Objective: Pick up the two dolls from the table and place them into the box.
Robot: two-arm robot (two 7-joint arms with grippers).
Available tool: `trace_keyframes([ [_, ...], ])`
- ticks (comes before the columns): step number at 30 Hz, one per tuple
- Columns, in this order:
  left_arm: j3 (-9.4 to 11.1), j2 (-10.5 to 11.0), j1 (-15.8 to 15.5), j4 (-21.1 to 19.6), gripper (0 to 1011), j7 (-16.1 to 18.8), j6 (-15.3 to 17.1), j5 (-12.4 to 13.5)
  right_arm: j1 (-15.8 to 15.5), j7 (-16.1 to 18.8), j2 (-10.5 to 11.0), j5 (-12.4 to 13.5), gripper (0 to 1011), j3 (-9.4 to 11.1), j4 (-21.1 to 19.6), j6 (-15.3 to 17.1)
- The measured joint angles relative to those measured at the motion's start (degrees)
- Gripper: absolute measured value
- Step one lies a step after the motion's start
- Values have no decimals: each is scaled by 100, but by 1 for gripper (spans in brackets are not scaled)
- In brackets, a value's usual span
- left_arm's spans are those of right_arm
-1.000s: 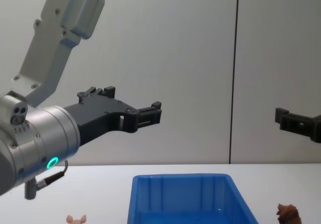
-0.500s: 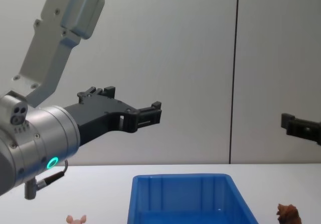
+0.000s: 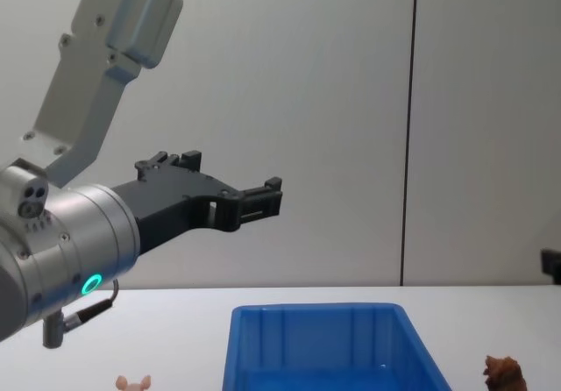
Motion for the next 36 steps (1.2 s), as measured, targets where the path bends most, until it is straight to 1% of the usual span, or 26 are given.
trace_keyframes([
  [5,0,0,0,0,1001,0,0,0,29,135,104,-9,1001,64,116,260],
  [6,0,0,0,0,1001,0,0,0,29,135,104,-9,1001,64,116,260],
  [9,0,0,0,0,1001,0,0,0,68,281,152,-43,1001,86,231,426],
  [13,0,0,0,0,1001,0,0,0,125,420,172,-86,1001,88,382,550],
  [19,0,0,0,0,1001,0,0,0,226,595,162,-145,1001,62,622,682],
  [21,0,0,0,0,1001,0,0,0,287,669,140,-173,1001,41,764,749],
  [25,0,0,0,0,1001,0,0,0,352,738,115,-188,1001,21,922,826],
  [36,0,0,0,0,1001,0,0,0,520,900,39,-109,1001,-11,1356,1028],
])
